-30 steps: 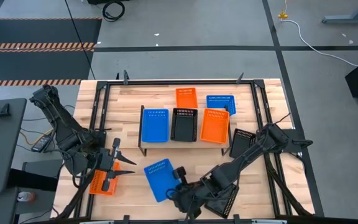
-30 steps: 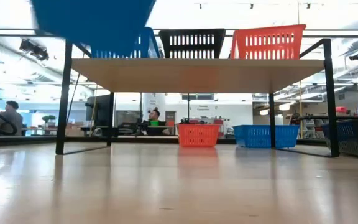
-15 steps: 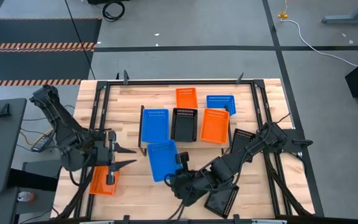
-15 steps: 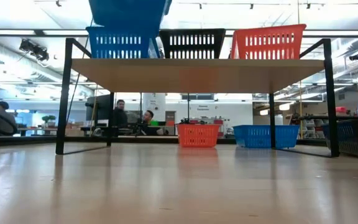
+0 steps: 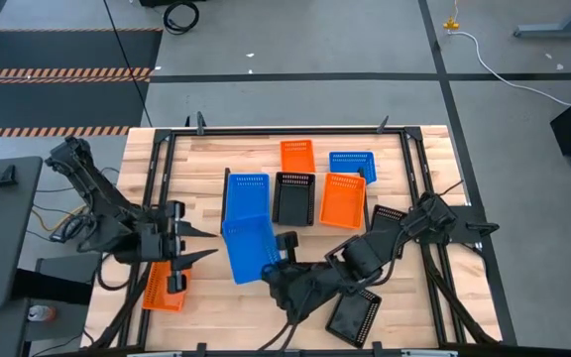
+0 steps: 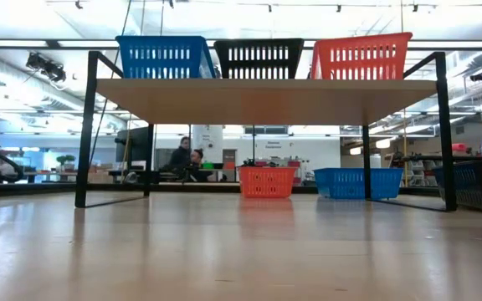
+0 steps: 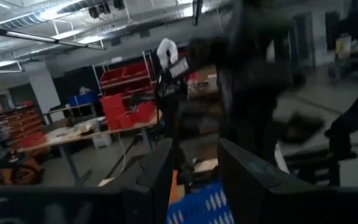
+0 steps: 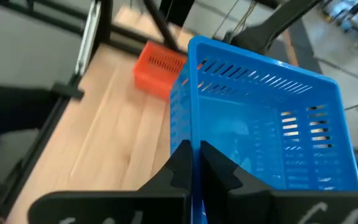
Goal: Stack baskets on shelf by color
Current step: Stack the bottom blue basket on the blue basket on the shelf
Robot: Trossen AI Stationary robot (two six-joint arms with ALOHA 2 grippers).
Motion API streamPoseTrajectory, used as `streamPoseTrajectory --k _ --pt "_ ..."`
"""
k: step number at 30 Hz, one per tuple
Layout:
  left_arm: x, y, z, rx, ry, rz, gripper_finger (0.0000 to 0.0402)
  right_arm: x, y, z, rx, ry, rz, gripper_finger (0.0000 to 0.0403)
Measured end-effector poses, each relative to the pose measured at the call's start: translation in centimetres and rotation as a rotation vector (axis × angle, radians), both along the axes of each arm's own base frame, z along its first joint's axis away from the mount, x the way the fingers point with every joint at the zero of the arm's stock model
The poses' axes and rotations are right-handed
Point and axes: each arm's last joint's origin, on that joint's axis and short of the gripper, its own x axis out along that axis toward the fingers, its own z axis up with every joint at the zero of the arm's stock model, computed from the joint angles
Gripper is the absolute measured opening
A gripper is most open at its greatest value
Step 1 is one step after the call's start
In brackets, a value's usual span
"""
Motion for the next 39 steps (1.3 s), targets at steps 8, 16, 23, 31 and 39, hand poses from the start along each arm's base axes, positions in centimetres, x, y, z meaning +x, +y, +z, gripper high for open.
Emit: streamPoseTrajectory --k 8,16,23,31,39 --pt "0.1 -0.1 -0.3 0.025 0.018 -0.011 0.0133 0.1 -1.6 2.0 -0.038 -0.067 -0.069 0.0018" --pt "0.1 -0.1 -0.1 0.023 0.007 -0.026 0.0133 0.9 -3.8 2.0 -0.043 -0.056 -0.123 0.0018" --pt "0.1 -0.1 -0.1 0.044 0.004 -0.021 0.0133 1.9 -6.0 2.1 -0.047 -0.056 -0.177 0.0018" --pt "-0.1 -0.1 0.0 0.039 0.002 -0.021 0.0133 2.8 -8.5 2.1 -0.044 -0.056 -0.236 0.0018" --pt "-2.6 -0.6 0.2 0.026 0.044 0.024 0.0133 3.3 -10.5 2.0 -0.039 -0.055 -0.286 0.0018"
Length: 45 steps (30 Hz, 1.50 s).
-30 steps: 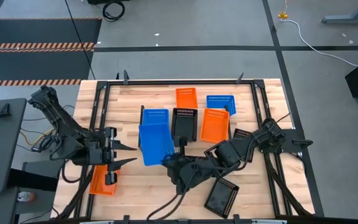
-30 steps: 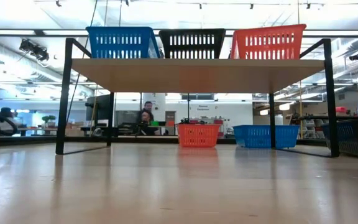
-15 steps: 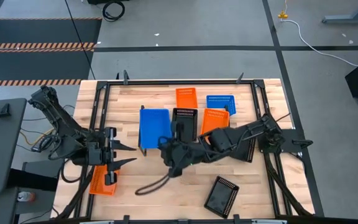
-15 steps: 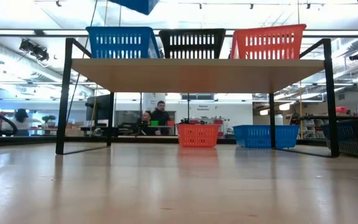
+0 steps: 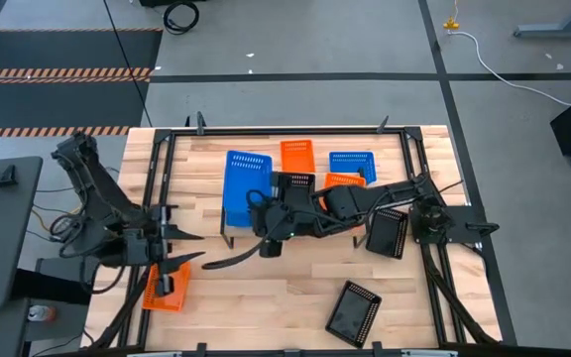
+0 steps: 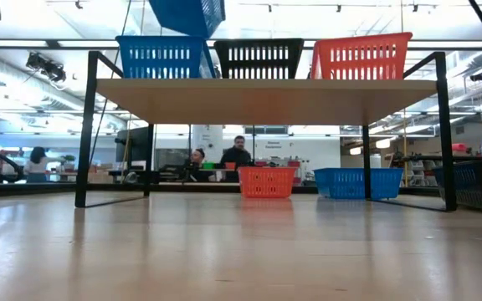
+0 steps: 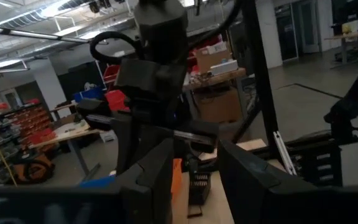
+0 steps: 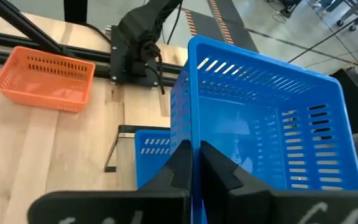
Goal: Stack baskets on shelf by color
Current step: Stack the bottom blue basket on the blue basket on the shelf, then stack the bottom orange basket on the orange basket on the shelf
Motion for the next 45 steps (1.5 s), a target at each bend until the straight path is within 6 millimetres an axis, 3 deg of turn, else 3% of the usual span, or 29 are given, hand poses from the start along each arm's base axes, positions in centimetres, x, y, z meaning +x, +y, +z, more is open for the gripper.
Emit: streamPoseTrajectory --k 5,15,19,29,38,45 --pt "-1.1 -0.3 0.0 -0.005 0.011 -0.040 0.0133 0.6 -0.9 -0.8 0.048 0.030 0.004 0.0019" --pt "-1.6 -0.7 0.0 -0.005 0.015 -0.071 0.0133 1.6 -1.7 -4.3 0.038 0.118 -0.010 0.0019" --pt "-1.6 -0.7 0.0 -0.007 0.015 -0.071 0.0133 1.8 -1.7 -4.7 0.039 0.116 -0.011 0.0022" --pt "-1.6 -0.7 -0.1 -0.005 0.016 -0.070 0.0133 2.0 -1.9 -6.0 0.056 0.140 -0.022 0.0080" --pt "-1.6 -0.7 -0.1 -0.003 0.017 -0.070 0.0133 2.3 -1.8 -5.7 0.053 0.105 0.004 0.0132" --pt "-1.6 -0.8 -0.2 -0.011 0.026 -0.073 0.0133 2.3 -1.3 -5.8 0.133 0.100 0.035 0.0146"
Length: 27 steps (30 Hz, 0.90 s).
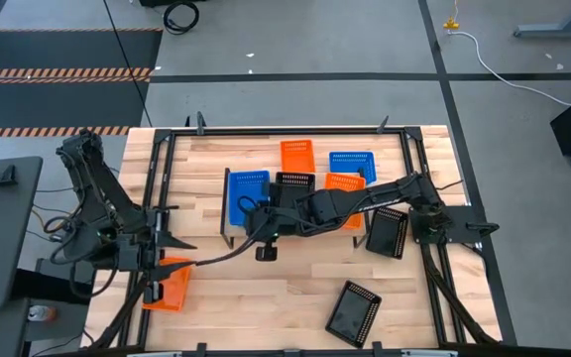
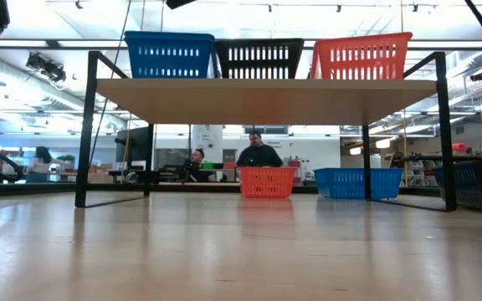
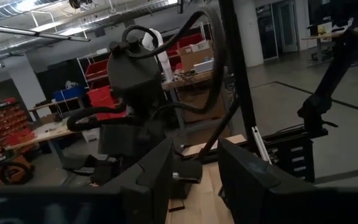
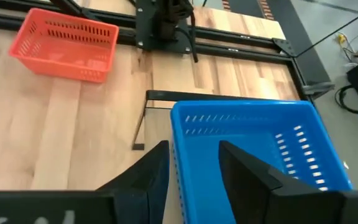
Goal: Stack baskets on shelf by color
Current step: Stack the bottom orange basket on the orange basket on the shelf
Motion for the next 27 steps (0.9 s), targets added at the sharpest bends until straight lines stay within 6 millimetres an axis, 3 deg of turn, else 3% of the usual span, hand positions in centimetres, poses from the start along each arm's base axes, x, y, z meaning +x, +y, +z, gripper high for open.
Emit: streamPoseTrajectory --k 6,10,15,22,27 --pt "0.0 0.1 -0.2 -0.019 0.021 0.054 0.0133 -0.9 2.8 0.0 0.103 0.019 0.072 0.0145" --pt "-0.5 0.1 -0.3 -0.027 0.039 0.132 0.0133 -1.1 5.4 -1.4 0.233 0.069 0.086 0.0145" --pt "-0.6 0.1 -0.4 -0.034 0.046 0.157 0.0133 -2.1 9.0 -3.1 0.233 0.142 0.130 0.0145" --pt "-1.5 -2.0 -2.9 0.047 0.125 0.024 0.0133 -4.5 13.6 -3.9 0.215 0.161 0.140 0.0144" --pt "-1.9 -2.8 -5.2 -0.100 0.230 -0.077 0.0133 -6.0 15.9 -4.3 0.201 0.153 0.119 0.0144"
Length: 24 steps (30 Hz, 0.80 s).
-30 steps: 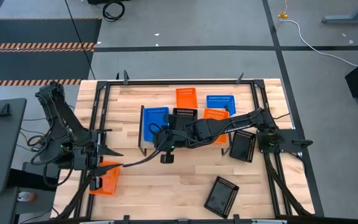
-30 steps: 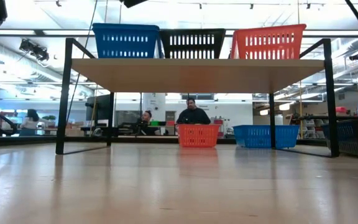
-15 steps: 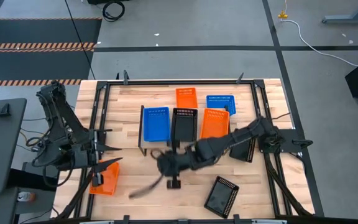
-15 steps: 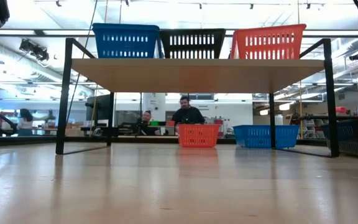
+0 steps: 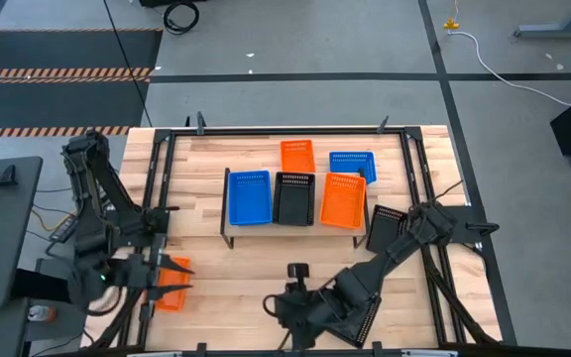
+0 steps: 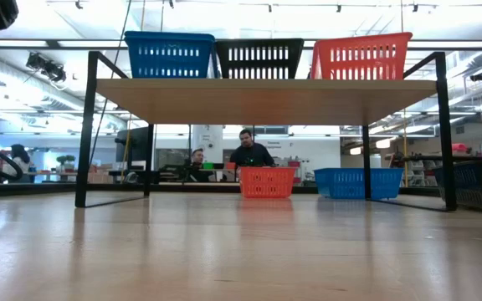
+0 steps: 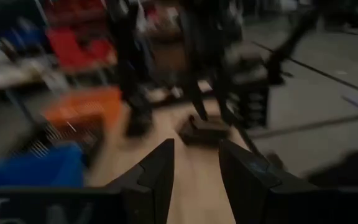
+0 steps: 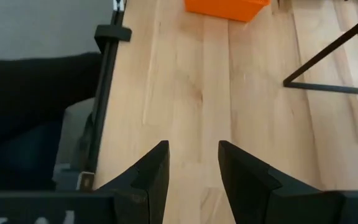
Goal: Stack baskets on shelf by color
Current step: Stack the bottom orange basket on the orange basket on the shelf
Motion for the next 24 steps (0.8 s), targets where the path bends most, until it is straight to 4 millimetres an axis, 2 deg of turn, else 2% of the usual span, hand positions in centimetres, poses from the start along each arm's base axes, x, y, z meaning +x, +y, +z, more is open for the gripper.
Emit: streamPoseTrajectory --k 5,9,14,19,24 --pt "0.2 0.0 -2.9 -0.062 0.208 -0.044 0.0133 -0.9 1.1 -1.6 0.021 0.031 -0.042 0.0144" --pt "1.2 0.3 -4.8 -0.071 0.399 -0.032 0.0133 -1.3 1.6 -3.1 0.042 0.058 -0.083 0.0144" --pt "3.0 1.5 -7.1 -0.064 0.752 -0.011 0.0133 -1.7 1.9 -4.8 0.061 0.076 -0.110 0.0144" --pt "3.6 2.9 -7.7 -0.016 1.128 0.094 0.0133 -2.1 2.3 -6.3 0.071 0.094 -0.126 0.0144" --pt "3.2 2.2 -7.8 -0.022 1.296 0.044 0.0133 -3.0 2.9 -7.3 0.063 0.118 -0.127 0.0144"
